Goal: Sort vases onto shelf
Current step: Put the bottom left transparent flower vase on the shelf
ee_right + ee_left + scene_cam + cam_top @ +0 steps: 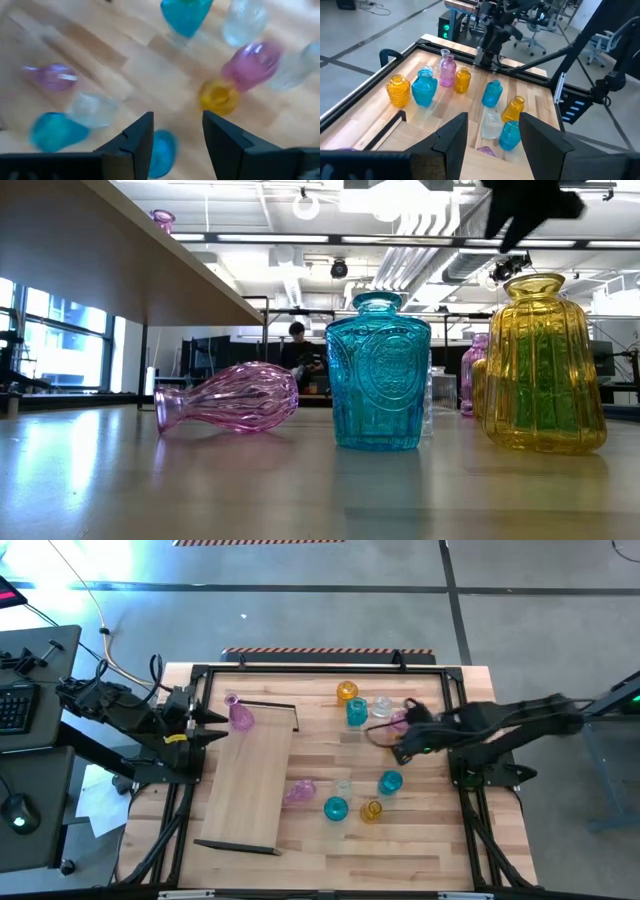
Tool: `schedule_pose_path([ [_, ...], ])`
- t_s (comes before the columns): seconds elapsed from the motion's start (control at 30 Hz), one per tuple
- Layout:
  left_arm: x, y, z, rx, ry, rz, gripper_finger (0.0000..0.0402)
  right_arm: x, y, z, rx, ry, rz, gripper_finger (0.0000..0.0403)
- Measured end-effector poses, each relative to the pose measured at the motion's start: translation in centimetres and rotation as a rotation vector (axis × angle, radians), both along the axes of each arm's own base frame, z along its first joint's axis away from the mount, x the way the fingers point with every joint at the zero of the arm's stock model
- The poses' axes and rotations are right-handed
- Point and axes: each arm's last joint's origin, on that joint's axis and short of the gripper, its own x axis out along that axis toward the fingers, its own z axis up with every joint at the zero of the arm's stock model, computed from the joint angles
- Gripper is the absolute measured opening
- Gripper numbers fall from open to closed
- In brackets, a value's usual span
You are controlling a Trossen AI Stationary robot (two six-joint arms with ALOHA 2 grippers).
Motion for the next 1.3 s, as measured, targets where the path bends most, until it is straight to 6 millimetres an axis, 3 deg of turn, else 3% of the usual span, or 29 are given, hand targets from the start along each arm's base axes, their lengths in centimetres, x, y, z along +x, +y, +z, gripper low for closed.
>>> schedule_pose_path([
  [0.2,2.2,-1.1,-0.1,0.055,0.017,-0.02,0.017,-1.9,-0.1,-1.6,0.044,-0.081,0.0,0.0151],
  [0.5,6.5,-2.9,-0.7,0.179,0.031,-0.036,0.017,-0.5,0.4,-1.6,0.084,-0.079,0.128,0.0151],
  [0.77,7.9,-2.1,0.1,0.168,-0.062,0.133,0.017,3.8,0.5,-2.4,0.118,-0.173,0.269,0.0151],
  [1.0,7.7,-1.9,0.5,0.139,-0.093,0.137,0.017,8.6,-0.2,-5.5,0.181,-0.165,0.415,0.0151],
  [1.3,7.7,-1.9,0.5,0.115,-0.099,0.137,0.017,11.7,-0.9,-8.8,0.217,-0.137,0.569,0.0151],
])
